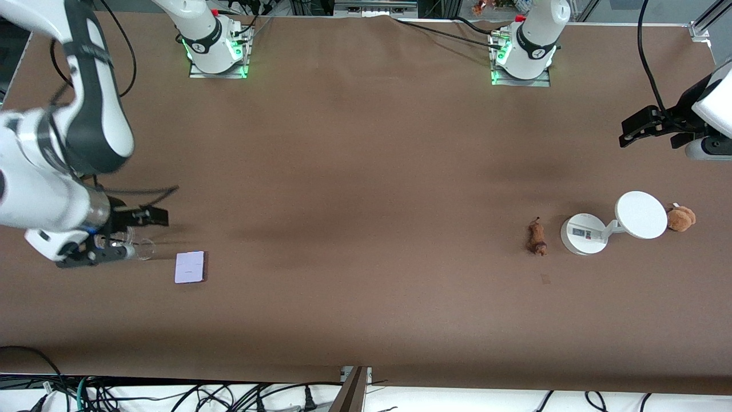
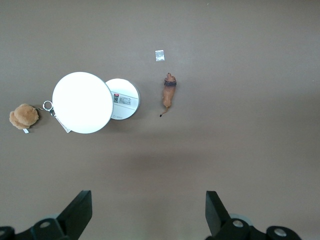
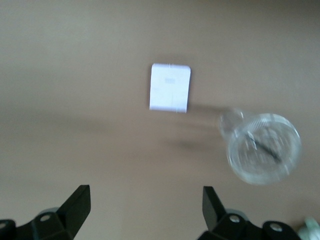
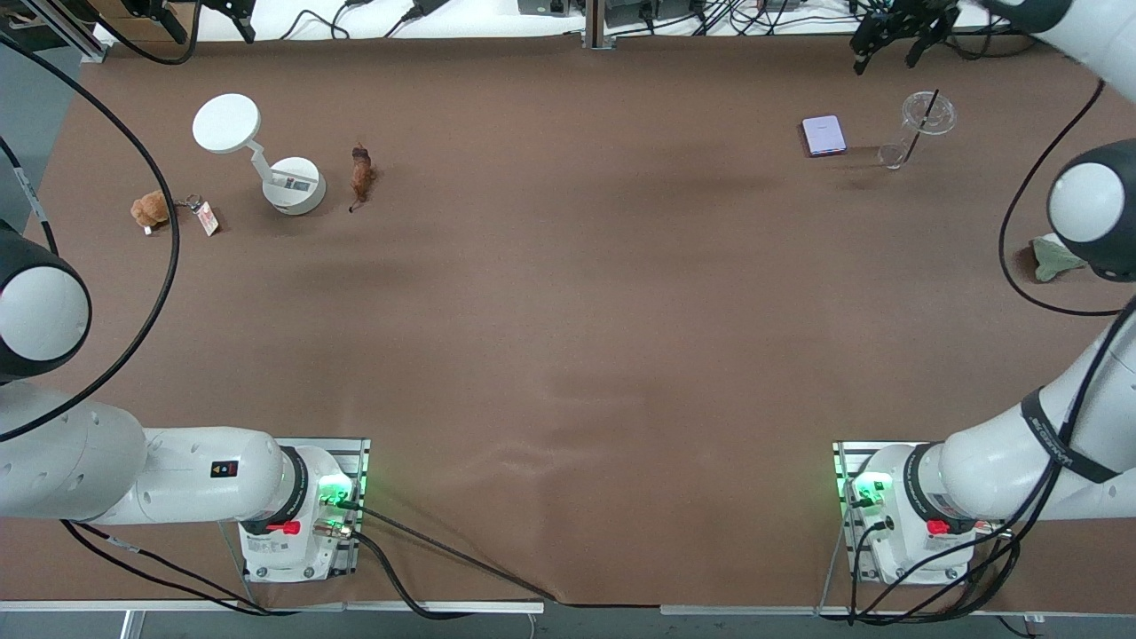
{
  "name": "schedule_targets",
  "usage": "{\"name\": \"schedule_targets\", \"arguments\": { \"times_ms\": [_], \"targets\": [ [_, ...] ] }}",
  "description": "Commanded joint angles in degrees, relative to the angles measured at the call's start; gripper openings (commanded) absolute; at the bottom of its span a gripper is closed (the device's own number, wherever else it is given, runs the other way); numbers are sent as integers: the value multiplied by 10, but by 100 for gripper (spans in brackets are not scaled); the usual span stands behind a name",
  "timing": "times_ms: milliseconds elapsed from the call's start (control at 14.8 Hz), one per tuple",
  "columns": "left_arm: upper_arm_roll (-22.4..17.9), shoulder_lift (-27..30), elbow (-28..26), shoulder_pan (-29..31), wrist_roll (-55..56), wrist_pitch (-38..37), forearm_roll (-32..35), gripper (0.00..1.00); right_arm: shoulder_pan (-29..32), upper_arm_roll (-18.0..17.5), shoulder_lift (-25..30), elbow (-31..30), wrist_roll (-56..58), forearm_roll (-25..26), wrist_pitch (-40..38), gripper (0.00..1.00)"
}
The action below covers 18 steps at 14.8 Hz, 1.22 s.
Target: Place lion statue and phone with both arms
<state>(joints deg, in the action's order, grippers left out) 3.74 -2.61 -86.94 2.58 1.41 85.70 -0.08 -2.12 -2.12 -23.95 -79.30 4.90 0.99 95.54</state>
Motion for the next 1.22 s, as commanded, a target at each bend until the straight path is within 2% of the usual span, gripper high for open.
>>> {"name": "schedule_targets", "arguments": {
  "times_ms": [0,203,338,1013,1148],
  "targets": [
    [6,-5,13,3,-1,-4,10,100,1,1,81,-11,-9,-3,-102,99],
    [6,-5,13,3,-1,-4,10,100,1,3,141,-11,-5,8,-179,99],
    [6,-6,13,2,-1,-4,10,100,1,5,156,-17,-9,30,-207,99],
    [6,-6,13,3,-1,-4,10,100,2,24,176,-65,-5,31,-183,99],
    [6,-5,13,3,-1,-4,11,100,4,24,228,-145,-6,31,-123,99]
  ]
}}
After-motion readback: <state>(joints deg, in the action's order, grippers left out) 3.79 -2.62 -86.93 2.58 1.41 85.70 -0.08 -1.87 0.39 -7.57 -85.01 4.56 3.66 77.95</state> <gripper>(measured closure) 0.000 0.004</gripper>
